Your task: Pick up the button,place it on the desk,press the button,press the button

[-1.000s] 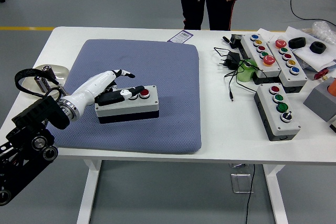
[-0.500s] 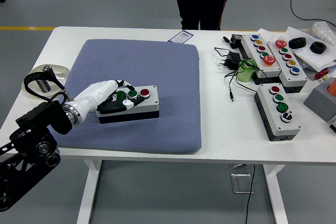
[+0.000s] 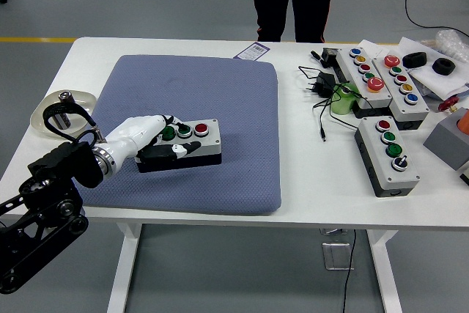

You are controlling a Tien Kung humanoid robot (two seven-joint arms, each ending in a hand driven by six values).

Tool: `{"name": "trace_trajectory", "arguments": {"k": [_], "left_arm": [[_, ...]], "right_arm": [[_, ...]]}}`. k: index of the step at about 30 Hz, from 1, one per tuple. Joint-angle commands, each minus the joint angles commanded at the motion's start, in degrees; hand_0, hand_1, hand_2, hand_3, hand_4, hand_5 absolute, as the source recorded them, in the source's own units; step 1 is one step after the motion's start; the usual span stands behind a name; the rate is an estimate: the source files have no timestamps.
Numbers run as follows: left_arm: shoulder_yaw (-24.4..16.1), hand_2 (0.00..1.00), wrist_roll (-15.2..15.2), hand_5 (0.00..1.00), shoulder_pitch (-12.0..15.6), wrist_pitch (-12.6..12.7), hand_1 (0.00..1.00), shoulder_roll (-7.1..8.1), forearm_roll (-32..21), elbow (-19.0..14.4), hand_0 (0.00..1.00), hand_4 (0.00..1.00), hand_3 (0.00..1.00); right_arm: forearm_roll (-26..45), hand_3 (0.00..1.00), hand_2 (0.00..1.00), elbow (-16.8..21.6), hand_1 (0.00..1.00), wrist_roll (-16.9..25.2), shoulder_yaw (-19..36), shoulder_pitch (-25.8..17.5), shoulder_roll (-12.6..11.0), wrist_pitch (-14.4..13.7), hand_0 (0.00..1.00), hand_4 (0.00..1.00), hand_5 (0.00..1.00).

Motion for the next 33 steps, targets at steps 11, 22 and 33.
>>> {"name": "trace_trajectory", "arguments": {"k": [11,22,33], "left_arm": [[-0.3,0.002,0.18,0.998,-0.29,-1.31,0.002,0.19,0.3,0.03,0.002,0.838,0.552],[0.11,0.002,0.24,0.998,-0.49,-2.17,0.002,0.24,0.26,0.59,0.002,0.837,0.537],[-0.49,0.002,-2.0,0.998,-0.69,5.4,0.002,0.34,-0.83,-2.11,0.002,0.836,0.578]], "right_arm": [[0.08,0.576,0.704,0.0,0.685,0.04,-0.06,0.17,-0.07,0.03,0.746,0.178,0.113],[0.06,0.576,0.704,0.0,0.684,0.05,0.01,0.33,-0.1,0.02,0.746,0.178,0.112],[-0.09,0.576,0.704,0.0,0.685,0.03,0.16,0.34,-0.13,0.01,0.745,0.178,0.112]]}}
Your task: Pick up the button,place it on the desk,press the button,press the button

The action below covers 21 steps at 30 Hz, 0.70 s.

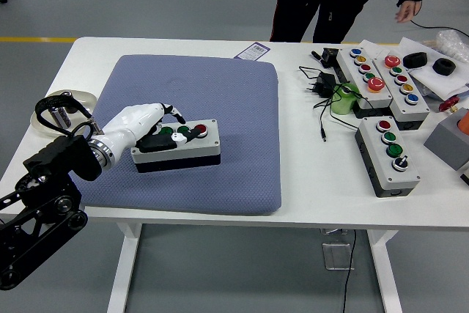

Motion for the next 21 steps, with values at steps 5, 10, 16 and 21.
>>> {"name": "trace_trajectory", "arguments": {"k": [5,10,16,21], "left_arm": [[1.34,0.002,-0.85,0.998,-0.95,1.2,0.002,-0.77,-0.7,0.19,0.002,0.835,0.588],[3.13,0.002,-0.8,0.998,-2.54,1.0,0.002,-2.39,-0.23,2.33,0.003,0.834,0.594],[4.41,0.002,-0.75,0.998,-4.11,0.67,0.002,-3.68,0.66,5.04,0.002,0.833,0.597],[4.89,0.002,-0.7,0.998,-4.87,0.37,0.002,-4.27,1.0,6.86,0.002,0.833,0.598]], "right_arm": [[0.0,0.576,0.704,0.0,0.685,0.02,-0.05,0.03,-0.05,0.02,0.744,0.178,0.112],[-0.01,0.576,0.704,0.0,0.684,0.0,-0.14,0.13,-0.03,0.01,0.744,0.178,0.112],[0.14,0.576,0.704,0.0,0.685,0.01,-0.27,0.25,-0.05,0.0,0.743,0.178,0.112],[0.21,0.576,0.704,0.0,0.685,-0.01,-0.37,0.25,-0.07,0.01,0.743,0.178,0.111]]}}
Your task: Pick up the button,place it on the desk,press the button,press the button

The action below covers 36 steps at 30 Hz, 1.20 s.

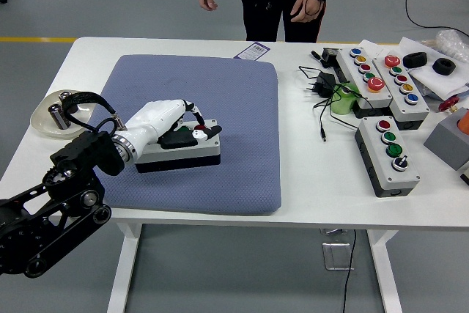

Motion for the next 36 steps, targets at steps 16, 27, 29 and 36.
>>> {"name": "trace_trajectory", "arguments": {"k": [16,27,29,36], "left_arm": [[1.21,0.002,0.8,0.998,0.26,-2.68,0.002,-0.09,1.67,1.66,0.002,0.831,0.599],[-5.13,0.002,-1.3,0.998,1.81,3.03,0.002,-0.2,-1.78,-1.69,0.002,0.831,0.608],[-7.09,0.002,-2.49,0.998,2.11,5.83,0.002,-0.4,-3.8,-1.5,0.011,0.835,0.611],[-15.3,0.002,-7.84,0.998,3.76,15.22,0.002,-0.98,-18.31,3.03,0.024,0.838,0.668]], "right_arm": [[-0.24,0.576,0.704,0.0,0.685,-0.06,0.09,-0.35,-0.09,0.02,0.743,0.178,0.111],[-0.4,0.576,0.704,0.0,0.685,-0.08,0.18,-0.64,-0.05,0.03,0.743,0.178,0.11],[-0.38,0.576,0.704,0.0,0.684,-0.08,0.13,-0.6,-0.04,0.04,0.744,0.179,0.11],[-0.38,0.576,0.704,0.0,0.685,-0.05,0.06,-0.4,-0.04,0.09,0.747,0.179,0.11]]}}
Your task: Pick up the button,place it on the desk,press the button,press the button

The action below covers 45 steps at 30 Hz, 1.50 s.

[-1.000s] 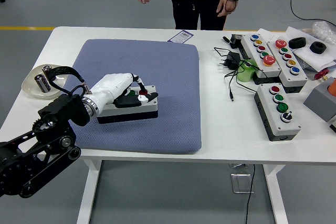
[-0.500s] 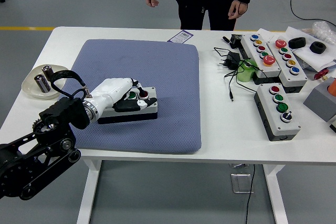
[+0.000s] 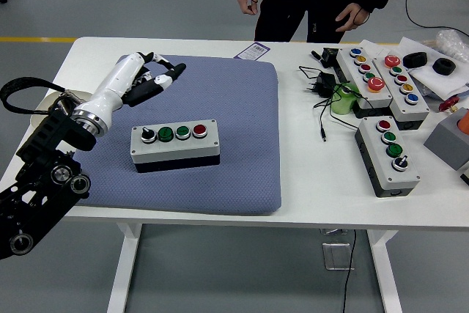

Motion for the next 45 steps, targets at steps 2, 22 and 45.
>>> {"name": "trace_trajectory", "arguments": {"k": [2,22,45], "left_arm": [[-2.5,0.002,-1.04,0.998,0.95,1.93,0.002,-0.1,-4.84,1.32,0.024,0.838,0.668],[-25.08,0.9,-10.25,0.998,10.07,-6.12,0.837,-2.31,-52.92,8.43,0.799,0.8,0.943],[-26.02,0.932,-9.94,0.998,10.7,-7.94,0.865,-2.77,-55.23,7.25,0.842,0.773,0.948]], "right_arm": [[-0.03,0.576,0.704,0.0,0.685,0.01,-0.04,0.09,0.01,0.0,0.747,0.179,0.11],[-0.72,0.576,0.704,0.0,0.684,-0.01,0.55,0.14,0.2,0.02,0.744,0.179,0.111],[-0.21,0.576,0.704,0.0,0.684,0.0,0.07,-0.05,0.37,0.03,0.744,0.179,0.111]]}}
